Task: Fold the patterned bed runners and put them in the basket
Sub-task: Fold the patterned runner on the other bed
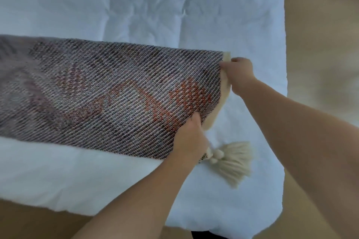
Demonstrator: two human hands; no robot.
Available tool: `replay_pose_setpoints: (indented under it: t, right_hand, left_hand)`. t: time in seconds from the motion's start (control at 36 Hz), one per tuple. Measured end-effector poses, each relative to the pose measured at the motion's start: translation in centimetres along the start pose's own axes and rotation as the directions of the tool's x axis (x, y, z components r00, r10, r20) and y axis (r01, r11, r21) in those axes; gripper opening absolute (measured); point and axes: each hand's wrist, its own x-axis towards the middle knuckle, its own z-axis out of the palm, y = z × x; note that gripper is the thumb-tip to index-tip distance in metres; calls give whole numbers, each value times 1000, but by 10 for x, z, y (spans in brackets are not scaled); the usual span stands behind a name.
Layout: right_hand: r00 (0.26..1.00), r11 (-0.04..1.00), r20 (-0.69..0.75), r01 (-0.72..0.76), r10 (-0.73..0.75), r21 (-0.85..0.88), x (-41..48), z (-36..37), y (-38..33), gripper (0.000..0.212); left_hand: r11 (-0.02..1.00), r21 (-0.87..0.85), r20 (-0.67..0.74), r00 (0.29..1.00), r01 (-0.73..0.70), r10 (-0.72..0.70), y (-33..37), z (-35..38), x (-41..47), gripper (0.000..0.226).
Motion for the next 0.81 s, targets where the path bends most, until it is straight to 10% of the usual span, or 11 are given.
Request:
replay_pose_setpoints:
  t: [0.36, 0.81]
  right_hand:
    - [993, 991, 27, 113, -115, 73, -124, 26, -70, 6]
    - [959, 949, -73, 282, -273, 144, -321, 111, -148, 19]
  left_hand:
    - [976, -201, -166, 978, 88, -122, -60, -123, -84, 9]
    - [958, -269, -257, 951, 102, -174, -170, -269, -215, 17]
